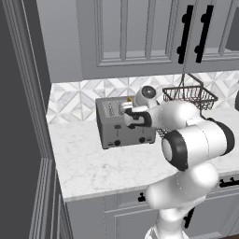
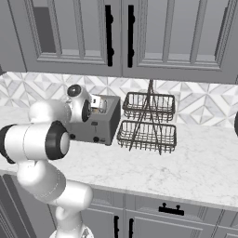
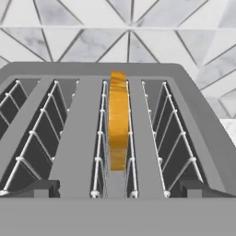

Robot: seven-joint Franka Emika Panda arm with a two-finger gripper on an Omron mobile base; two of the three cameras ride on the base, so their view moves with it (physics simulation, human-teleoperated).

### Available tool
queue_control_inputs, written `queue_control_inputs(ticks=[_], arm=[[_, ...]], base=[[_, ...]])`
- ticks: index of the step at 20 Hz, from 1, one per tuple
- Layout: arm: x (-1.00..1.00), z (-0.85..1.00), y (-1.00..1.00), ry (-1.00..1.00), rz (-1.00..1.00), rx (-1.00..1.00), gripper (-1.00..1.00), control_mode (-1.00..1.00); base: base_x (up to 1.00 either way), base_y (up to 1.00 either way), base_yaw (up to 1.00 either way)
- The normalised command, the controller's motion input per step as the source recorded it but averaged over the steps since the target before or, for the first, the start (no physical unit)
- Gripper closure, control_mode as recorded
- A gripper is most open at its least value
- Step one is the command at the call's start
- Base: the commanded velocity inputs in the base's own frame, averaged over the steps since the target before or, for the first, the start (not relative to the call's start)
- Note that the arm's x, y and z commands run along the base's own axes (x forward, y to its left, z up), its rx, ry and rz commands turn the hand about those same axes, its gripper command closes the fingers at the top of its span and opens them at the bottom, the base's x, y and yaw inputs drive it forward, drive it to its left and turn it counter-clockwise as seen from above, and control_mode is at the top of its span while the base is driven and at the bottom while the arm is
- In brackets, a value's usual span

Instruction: Start the toaster. Once the lever pops up, take the bread to the plate on the dining counter.

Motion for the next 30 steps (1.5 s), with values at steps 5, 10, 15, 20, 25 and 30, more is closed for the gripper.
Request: queue_control_inputs(ticks=[5, 10, 15, 20, 25, 30], arm=[[0.18, -0.12, 0.00, 0.00, 0.00, 0.00, -1.00, -1.00], [0.18, -0.10, 0.00, 0.00, 0.00, 0.00, -1.00, -1.00], [0.18, -0.08, 0.00, 0.00, 0.00, 0.00, -1.00, -1.00], [0.13, -0.06, 0.00, 0.00, 0.00, 0.00, -1.00, -1.00], [0.05, -0.05, 0.00, 0.00, 0.00, 0.00, 1.00, -1.00], [0.01, -0.07, 0.00, 0.00, 0.00, 0.00, 1.00, -1.00]], base=[[0.00, 0.00, 0.00], [0.00, 0.00, 0.00], [0.00, 0.00, 0.00], [0.00, 0.00, 0.00], [0.00, 0.00, 0.00], [0.00, 0.00, 0.00]])
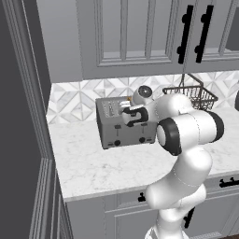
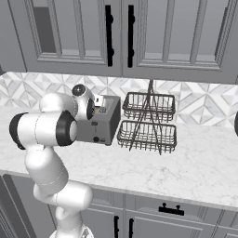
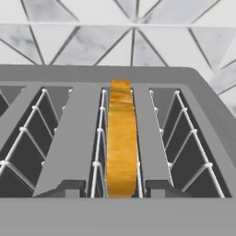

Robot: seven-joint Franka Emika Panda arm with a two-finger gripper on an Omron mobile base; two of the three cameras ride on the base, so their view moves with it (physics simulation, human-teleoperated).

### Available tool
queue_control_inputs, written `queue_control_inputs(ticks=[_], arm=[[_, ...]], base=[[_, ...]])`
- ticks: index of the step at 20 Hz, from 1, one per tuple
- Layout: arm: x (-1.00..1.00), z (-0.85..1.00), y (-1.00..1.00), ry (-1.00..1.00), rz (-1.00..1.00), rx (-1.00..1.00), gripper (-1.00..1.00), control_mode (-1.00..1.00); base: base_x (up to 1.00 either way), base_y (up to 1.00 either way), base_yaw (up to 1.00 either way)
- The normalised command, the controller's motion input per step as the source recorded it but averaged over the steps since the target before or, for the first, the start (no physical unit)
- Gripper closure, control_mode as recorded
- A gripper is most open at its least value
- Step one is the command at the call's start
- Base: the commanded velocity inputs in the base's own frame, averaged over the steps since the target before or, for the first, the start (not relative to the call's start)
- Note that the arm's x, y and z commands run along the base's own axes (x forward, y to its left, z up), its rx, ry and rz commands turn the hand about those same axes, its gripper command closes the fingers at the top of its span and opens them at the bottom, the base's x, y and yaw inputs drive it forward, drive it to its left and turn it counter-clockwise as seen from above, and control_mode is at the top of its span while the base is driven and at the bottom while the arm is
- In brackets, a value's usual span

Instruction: Start the toaster. Once the lever pops up, take the bread to the plate on the dining counter.

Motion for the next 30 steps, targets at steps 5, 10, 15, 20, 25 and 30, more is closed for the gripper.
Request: queue_control_inputs(ticks=[5, 10, 15, 20, 25, 30], arm=[[0.00, -0.12, -0.02, 0.00, 0.00, 0.00, 1.00, -1.00], [0.00, -0.03, -0.12, -0.03, 0.00, 0.00, 1.00, -1.00], [0.00, 0.07, -0.09, -0.09, 0.00, 0.01, 1.00, -1.00], [0.00, 0.45, -0.06, -0.18, 0.00, 0.04, 1.00, -1.00], [0.00, 0.67, -0.10, -0.13, 0.00, 0.07, 1.00, -1.00], [-0.05, 0.72, -0.25, -0.03, 0.00, 0.14, 1.00, -1.00]], base=[[0.00, 0.00, 0.00], [0.00, 0.00, 0.00], [0.00, 0.00, 0.00], [0.00, 0.00, 0.00], [0.00, 0.00, 0.00], [0.00, 0.00, 0.00]])
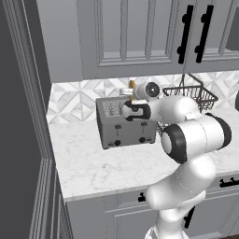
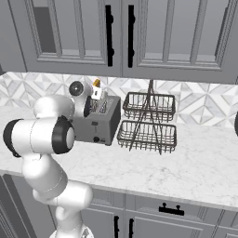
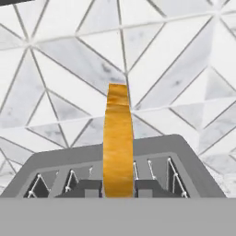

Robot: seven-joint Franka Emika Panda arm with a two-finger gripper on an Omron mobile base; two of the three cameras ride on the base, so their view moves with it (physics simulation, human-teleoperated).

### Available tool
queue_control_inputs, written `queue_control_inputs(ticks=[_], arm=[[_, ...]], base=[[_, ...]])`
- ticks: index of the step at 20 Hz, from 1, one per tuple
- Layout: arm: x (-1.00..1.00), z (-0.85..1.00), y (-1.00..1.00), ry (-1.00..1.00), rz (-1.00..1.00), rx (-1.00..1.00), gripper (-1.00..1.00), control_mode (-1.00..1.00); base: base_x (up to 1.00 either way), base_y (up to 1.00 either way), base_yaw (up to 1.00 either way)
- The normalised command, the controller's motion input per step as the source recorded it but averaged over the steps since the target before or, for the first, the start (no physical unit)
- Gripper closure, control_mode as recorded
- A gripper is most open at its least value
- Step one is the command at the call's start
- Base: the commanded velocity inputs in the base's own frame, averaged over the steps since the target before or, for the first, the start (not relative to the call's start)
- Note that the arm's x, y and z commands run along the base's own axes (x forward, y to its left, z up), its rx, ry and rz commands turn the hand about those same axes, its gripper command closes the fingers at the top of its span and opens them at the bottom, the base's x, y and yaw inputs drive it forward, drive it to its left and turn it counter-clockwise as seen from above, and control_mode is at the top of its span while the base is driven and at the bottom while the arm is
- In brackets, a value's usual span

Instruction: Start the toaster. Once the lever pops up, take the bread to the plate on the dining counter.

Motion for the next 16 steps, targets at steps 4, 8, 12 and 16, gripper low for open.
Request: queue_control_inputs(ticks=[4, 8, 12, 16], arm=[[-0.37, 0.36, -0.36, 0.00, 0.00, 0.28, 1.00, -1.00], [-0.59, 0.22, -0.31, 0.03, 0.00, 0.37, 1.00, -1.00], [-0.92, 0.32, -0.26, 0.07, 0.00, 0.38, 1.00, -1.00], [-1.00, 0.28, -0.08, 0.07, 0.00, 0.31, 1.00, -1.00]], base=[[0.00, 0.00, 0.00], [0.00, 0.00, 0.00], [0.00, 0.00, 0.00], [0.00, 0.00, 0.00]])
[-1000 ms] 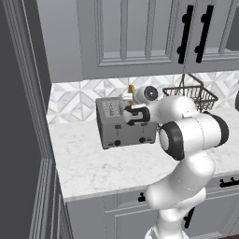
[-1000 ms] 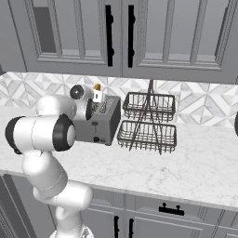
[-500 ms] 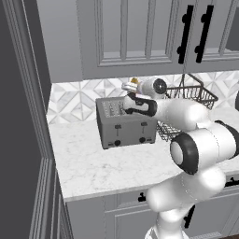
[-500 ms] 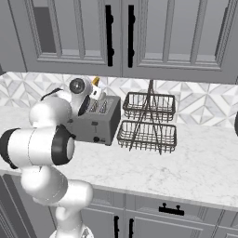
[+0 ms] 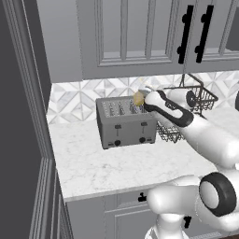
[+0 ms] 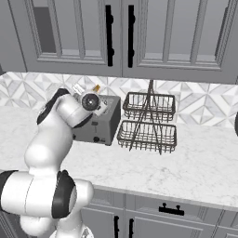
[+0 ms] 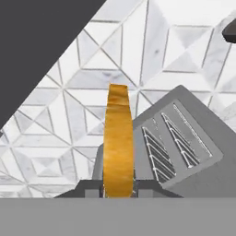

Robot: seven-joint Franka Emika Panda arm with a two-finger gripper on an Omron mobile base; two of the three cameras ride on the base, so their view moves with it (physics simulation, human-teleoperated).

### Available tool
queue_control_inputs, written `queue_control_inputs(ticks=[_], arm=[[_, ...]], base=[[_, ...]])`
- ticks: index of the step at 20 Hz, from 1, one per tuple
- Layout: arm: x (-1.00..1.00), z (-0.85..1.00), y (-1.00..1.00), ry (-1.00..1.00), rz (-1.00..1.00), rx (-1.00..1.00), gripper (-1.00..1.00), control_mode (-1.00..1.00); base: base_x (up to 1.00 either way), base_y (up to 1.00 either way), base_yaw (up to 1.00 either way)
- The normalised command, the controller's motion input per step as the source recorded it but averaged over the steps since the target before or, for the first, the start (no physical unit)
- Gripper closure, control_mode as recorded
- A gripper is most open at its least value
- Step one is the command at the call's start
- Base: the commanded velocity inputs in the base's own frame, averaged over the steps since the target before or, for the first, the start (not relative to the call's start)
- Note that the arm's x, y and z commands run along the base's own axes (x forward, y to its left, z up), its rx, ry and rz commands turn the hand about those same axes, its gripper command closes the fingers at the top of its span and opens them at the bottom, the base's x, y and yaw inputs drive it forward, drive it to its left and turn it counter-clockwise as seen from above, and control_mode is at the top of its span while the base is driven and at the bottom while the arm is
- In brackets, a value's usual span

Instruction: Start the toaster. Once the lever pops up, take the bread to the plate on the dining counter.

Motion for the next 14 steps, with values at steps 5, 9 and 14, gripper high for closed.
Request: queue_control_inputs(ticks=[5, 9, 14], arm=[[-1.00, 0.46, 0.00, 0.10, 0.00, 0.17, 1.00, -1.00], [-1.00, 0.63, 0.00, 0.19, 0.02, 0.02, 1.00, -1.00], [-1.00, 0.38, 0.00, 0.17, 0.02, -0.01, 1.00, -1.00]], base=[[0.00, 0.00, 0.00], [0.00, 0.00, 0.00], [0.00, 0.00, 0.00]])
